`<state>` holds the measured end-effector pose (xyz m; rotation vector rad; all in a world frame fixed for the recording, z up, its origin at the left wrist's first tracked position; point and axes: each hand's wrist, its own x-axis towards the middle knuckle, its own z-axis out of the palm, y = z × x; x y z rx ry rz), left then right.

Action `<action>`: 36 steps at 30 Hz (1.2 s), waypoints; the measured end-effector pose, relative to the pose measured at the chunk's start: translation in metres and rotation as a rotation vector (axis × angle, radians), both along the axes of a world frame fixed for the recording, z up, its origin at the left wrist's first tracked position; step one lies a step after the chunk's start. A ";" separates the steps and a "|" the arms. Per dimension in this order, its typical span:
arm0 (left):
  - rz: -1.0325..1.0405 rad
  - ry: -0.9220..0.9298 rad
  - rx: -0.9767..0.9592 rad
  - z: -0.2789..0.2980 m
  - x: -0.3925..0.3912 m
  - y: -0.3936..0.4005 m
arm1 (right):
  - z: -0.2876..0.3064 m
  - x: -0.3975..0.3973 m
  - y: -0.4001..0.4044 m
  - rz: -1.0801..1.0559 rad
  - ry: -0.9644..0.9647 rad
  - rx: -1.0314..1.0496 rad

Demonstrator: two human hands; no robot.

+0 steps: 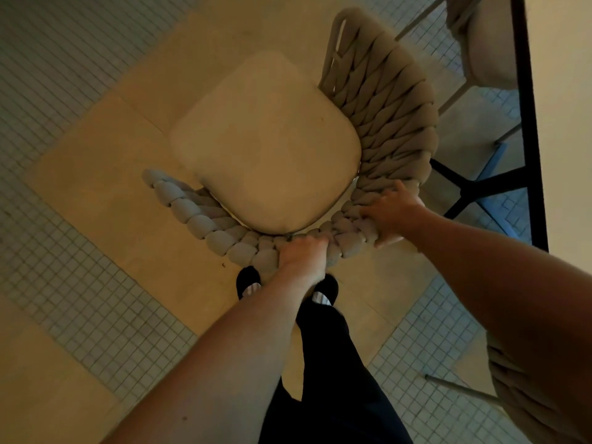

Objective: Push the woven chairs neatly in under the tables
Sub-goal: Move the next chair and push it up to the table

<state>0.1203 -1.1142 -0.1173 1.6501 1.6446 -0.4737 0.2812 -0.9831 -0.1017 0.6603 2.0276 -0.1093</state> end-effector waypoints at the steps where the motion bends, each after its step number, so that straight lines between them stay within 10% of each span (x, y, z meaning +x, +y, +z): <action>1: -0.017 -0.014 0.018 -0.001 -0.002 0.000 | -0.002 0.002 -0.002 0.007 0.017 0.009; 25: -0.525 0.259 0.010 0.009 -0.178 -0.002 | -0.007 -0.127 -0.122 -0.637 0.162 -0.174; 36: -0.370 0.429 -0.241 0.009 -0.149 0.007 | -0.015 -0.095 -0.111 -0.521 0.372 -0.261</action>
